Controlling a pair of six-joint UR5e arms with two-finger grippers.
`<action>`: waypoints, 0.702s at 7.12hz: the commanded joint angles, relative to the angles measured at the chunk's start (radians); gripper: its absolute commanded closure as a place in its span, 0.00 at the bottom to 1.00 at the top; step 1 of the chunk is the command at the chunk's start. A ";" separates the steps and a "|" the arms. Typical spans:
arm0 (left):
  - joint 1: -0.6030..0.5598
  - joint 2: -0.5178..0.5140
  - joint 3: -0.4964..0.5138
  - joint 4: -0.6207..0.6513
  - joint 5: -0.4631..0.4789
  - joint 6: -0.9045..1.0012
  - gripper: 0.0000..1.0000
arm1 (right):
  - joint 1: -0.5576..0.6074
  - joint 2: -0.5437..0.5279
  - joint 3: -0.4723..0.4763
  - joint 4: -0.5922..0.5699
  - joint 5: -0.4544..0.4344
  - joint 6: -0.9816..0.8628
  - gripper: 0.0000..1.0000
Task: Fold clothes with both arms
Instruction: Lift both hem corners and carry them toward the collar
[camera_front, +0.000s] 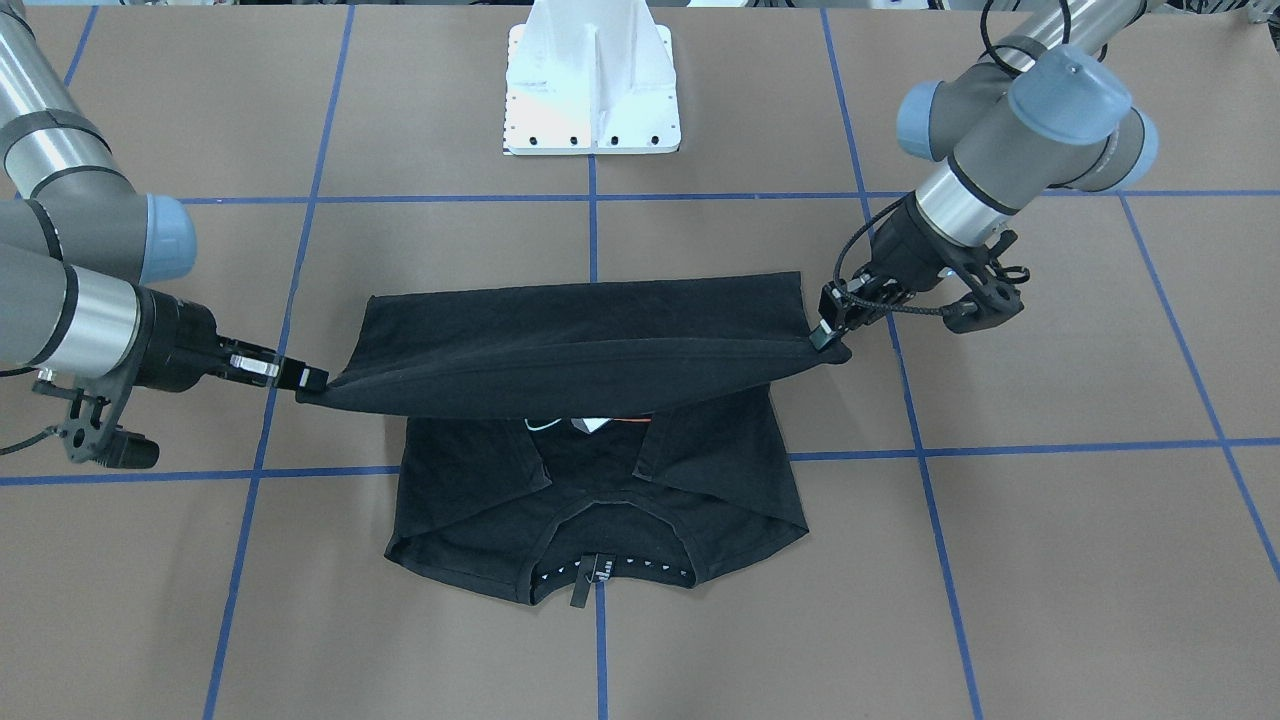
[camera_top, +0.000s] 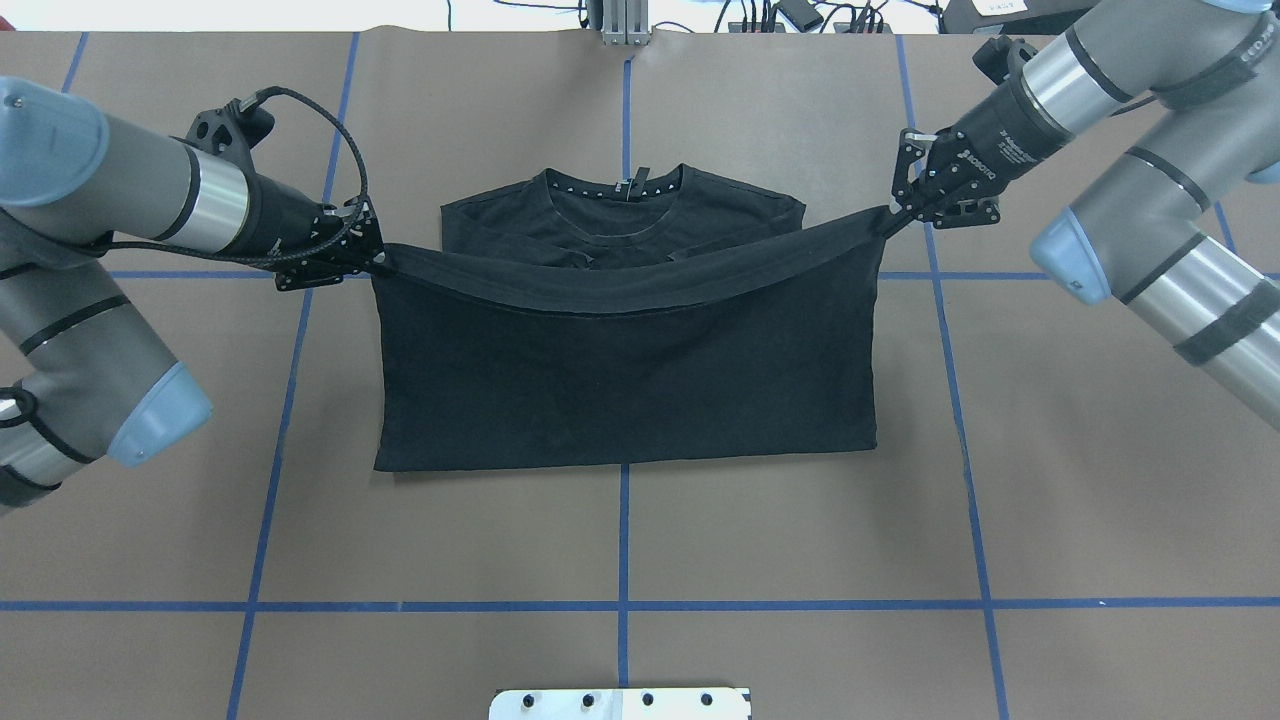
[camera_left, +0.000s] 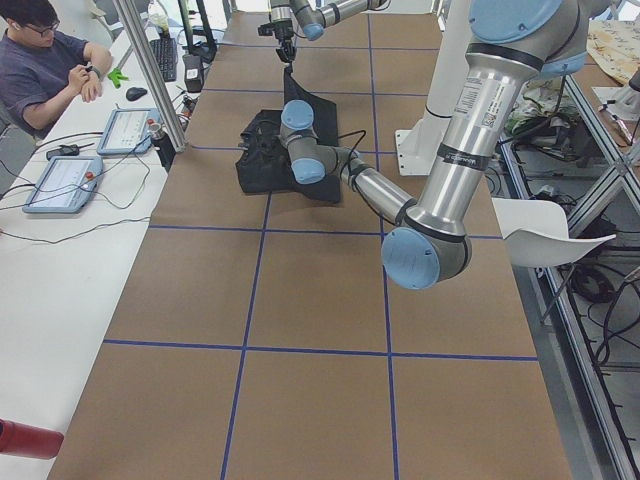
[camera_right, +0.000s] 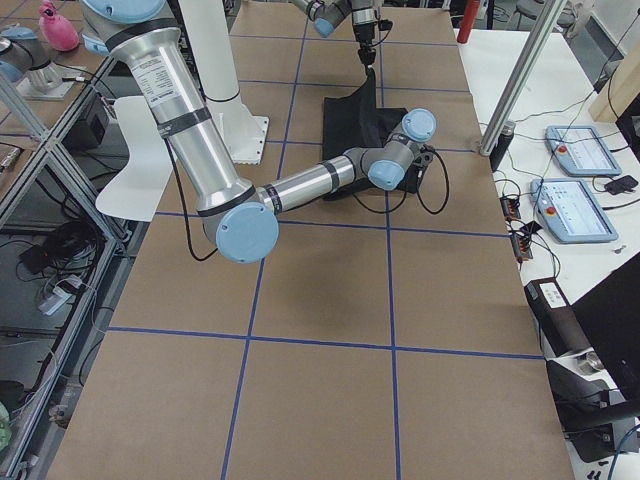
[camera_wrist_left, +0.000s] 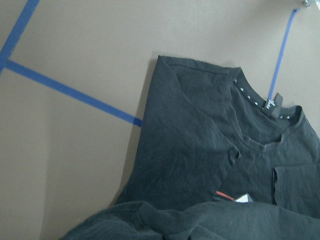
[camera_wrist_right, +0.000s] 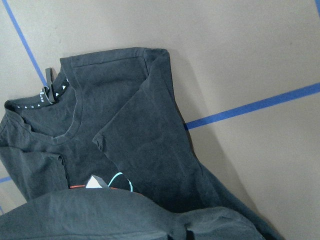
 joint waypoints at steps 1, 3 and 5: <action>-0.016 -0.018 0.100 -0.078 0.002 0.013 1.00 | 0.000 0.024 -0.062 0.000 -0.046 -0.009 1.00; -0.021 -0.027 0.161 -0.118 0.010 0.013 1.00 | 0.000 0.024 -0.086 0.000 -0.052 -0.009 1.00; -0.022 -0.048 0.185 -0.118 0.010 0.013 1.00 | 0.000 0.026 -0.103 0.000 -0.062 -0.009 1.00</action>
